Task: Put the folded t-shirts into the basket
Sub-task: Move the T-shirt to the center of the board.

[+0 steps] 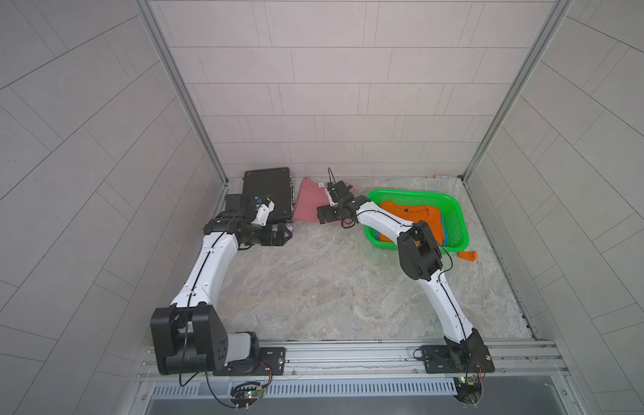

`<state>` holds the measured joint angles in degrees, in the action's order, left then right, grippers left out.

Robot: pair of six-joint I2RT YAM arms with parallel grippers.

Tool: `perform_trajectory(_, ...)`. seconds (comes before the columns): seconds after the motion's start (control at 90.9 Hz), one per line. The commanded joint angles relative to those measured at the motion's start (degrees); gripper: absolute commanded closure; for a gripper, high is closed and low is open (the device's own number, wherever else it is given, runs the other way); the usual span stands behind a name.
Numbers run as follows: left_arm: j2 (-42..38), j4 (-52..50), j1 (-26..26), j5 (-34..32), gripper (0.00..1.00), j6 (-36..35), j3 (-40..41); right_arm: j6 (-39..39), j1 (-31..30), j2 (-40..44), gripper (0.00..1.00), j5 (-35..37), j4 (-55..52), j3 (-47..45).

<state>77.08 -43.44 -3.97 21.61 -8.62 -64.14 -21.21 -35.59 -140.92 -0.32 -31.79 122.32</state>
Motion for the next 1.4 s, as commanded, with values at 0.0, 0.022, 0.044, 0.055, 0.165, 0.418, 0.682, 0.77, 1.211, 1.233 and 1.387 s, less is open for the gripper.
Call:
perform_trajectory(0.0,0.81,-0.9,-0.43,0.71,0.0,-0.79,-0.11,0.21,0.35,-0.91,0.02,2.0,-3.89,1.93)
perform_trajectory(0.022,0.89,-1.0,-0.43,0.78,0.0,-0.76,-0.11,0.21,0.22,-0.93,0.02,1.86,-4.49,1.88)
perform_trajectory(0.044,0.9,-0.98,-0.43,0.82,0.0,-0.73,-0.15,0.16,0.21,-0.89,0.02,1.52,-4.99,1.87)
perform_trajectory(0.055,0.89,-1.01,-0.38,0.86,0.0,-0.71,-0.17,0.14,0.23,-0.87,0.02,1.27,-5.32,1.87)
perform_trajectory(0.165,0.77,-1.22,-0.36,0.79,0.0,-0.86,-0.39,0.4,-0.19,0.58,0.03,-1.37,-7.78,0.62)
perform_trajectory(0.418,0.08,-1.44,-0.4,-0.5,0.0,-1.39,-0.61,1.69,-2.3,9.39,0.03,-3.34,-3.23,-15.36)
perform_trajectory(0.682,-1.0,-1.54,-0.42,-0.48,0.0,-1.39,-0.41,4.69,-5.19,16.3,0.06,-6.41,1.76,-30.61)
perform_trajectory(0.77,-1.05,-1.45,-0.4,-1.23,0.0,-1.35,-0.45,6.82,-8.1,18.82,0.06,-6.28,0.35,-33.72)
perform_trajectory(1.211,-0.83,-0.77,-1.28,-4.09,0.0,0.45,-0.92,11.23,-21.82,34.4,0.04,-10.43,-0.57,-52.24)
perform_trajectory(1.233,-0.69,-0.75,-1.3,-3.82,0.0,0.34,-0.86,11.14,-22.53,34.99,0.04,-10.98,-1.35,-52.86)
perform_trajectory(1.387,-0.07,-0.92,-1.3,-0.24,0.0,-3.17,-0.08,9.69,-26.16,41.77,0.04,-11.42,-4.67,-59.67)
